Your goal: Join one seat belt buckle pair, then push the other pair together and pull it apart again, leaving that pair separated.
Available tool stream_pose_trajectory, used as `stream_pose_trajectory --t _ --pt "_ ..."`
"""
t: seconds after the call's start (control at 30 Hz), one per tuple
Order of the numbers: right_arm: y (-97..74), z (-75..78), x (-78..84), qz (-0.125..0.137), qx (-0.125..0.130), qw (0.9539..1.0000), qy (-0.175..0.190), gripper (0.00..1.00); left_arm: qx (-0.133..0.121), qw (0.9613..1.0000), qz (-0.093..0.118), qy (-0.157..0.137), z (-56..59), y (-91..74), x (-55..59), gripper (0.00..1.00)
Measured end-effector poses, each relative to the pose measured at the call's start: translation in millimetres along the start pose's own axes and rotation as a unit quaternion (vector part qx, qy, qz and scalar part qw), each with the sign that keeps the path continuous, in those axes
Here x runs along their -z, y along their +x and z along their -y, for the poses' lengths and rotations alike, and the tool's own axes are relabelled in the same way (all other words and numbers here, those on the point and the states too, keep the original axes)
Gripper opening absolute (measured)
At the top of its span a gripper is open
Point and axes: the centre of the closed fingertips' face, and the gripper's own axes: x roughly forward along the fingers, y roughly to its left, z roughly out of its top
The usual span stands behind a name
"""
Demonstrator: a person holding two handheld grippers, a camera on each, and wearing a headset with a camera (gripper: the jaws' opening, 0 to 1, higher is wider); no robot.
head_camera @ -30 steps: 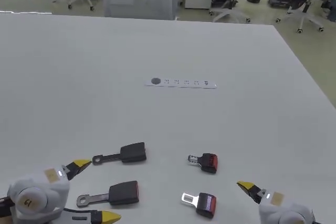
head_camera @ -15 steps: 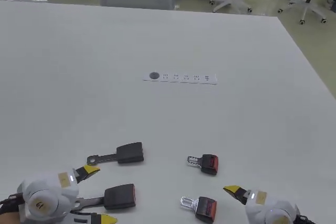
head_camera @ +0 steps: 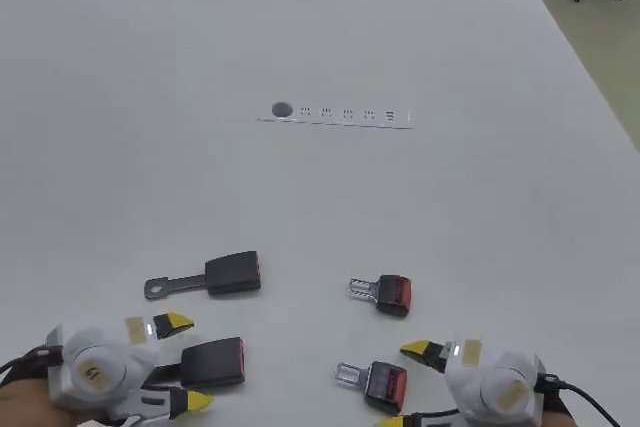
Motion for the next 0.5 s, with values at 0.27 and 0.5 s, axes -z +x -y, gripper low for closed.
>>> stream_pose_trajectory --t 0.27,0.5 --pt "0.2 4.9 1.8 -0.010 -0.004 0.9991 -0.041 0.42 0.025 0.9995 -0.008 0.018 3.4 7.7 1.2 0.52" --pt "-0.1 13.0 -0.4 -0.010 -0.024 0.9978 -0.061 0.35 0.054 0.9970 -0.002 0.055 4.5 9.4 -9.0 0.38"
